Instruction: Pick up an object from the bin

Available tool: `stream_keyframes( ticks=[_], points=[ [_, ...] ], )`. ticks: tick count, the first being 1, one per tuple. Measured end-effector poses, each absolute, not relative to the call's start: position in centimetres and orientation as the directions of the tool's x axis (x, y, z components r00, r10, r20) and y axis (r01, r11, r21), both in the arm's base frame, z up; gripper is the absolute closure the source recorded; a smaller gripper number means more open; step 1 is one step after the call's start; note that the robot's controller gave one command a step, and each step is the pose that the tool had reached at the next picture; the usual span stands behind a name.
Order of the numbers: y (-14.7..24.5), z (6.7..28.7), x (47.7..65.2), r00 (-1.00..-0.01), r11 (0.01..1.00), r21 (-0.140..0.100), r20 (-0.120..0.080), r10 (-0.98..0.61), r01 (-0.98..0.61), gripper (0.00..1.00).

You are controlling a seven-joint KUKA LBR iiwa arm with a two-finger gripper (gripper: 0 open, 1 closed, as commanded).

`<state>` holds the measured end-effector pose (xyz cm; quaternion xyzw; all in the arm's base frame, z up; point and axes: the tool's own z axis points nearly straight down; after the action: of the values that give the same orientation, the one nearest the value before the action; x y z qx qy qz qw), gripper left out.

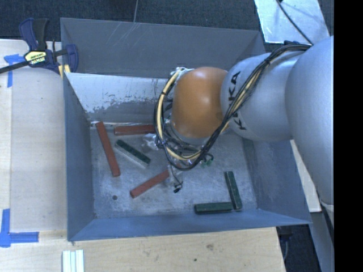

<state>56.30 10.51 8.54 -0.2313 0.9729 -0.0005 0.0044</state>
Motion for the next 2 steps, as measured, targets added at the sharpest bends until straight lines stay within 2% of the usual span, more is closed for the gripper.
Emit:
stream_keyframes(
  ticks=[1,2],
  points=[
    [11.73,6.20,56.16,-0.887,0.888,-0.004,-0.030,-0.461,-0.461,1.00],
    [11.70,6.46,56.04,-0.888,0.888,-0.004,-0.029,-0.460,-0.460,1.00]
  ],
)
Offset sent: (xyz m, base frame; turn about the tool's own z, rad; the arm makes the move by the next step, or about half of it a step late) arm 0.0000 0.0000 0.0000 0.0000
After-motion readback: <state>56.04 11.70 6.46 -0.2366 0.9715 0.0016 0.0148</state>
